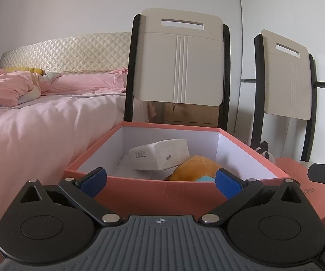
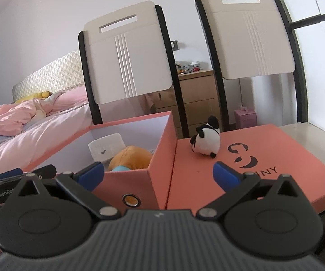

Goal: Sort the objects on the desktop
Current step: 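Move the right tool toward the black-and-white panda plush on the lid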

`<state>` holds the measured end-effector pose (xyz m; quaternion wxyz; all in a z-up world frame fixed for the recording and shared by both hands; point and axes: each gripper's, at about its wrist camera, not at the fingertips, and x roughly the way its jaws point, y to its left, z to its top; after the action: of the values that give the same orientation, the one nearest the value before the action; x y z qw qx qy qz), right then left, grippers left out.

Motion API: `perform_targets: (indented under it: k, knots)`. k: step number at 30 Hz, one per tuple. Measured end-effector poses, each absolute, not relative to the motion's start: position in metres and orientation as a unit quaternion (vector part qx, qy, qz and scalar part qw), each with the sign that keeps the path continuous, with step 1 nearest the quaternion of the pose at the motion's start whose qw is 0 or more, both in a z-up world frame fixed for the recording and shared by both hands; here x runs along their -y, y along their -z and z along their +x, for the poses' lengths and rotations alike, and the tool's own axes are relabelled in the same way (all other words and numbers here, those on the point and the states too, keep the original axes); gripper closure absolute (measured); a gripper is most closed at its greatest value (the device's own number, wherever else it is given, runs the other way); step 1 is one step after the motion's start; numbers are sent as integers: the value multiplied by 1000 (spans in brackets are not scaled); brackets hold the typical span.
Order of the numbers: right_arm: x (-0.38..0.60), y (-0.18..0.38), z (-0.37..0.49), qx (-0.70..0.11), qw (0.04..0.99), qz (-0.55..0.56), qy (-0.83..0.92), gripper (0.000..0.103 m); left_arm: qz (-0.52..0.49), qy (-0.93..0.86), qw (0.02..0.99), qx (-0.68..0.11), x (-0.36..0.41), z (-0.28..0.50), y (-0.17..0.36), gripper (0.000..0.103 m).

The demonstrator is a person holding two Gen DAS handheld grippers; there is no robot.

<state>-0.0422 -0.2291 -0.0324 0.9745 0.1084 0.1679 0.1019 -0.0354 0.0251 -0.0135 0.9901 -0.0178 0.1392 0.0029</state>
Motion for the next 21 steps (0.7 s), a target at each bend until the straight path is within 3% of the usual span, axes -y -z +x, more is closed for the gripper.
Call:
perform_targets:
  k: [21]
  knots:
    - [235, 23, -43, -164, 979, 88, -87, 0, -17, 0, 990, -142, -23, -34, 14, 0]
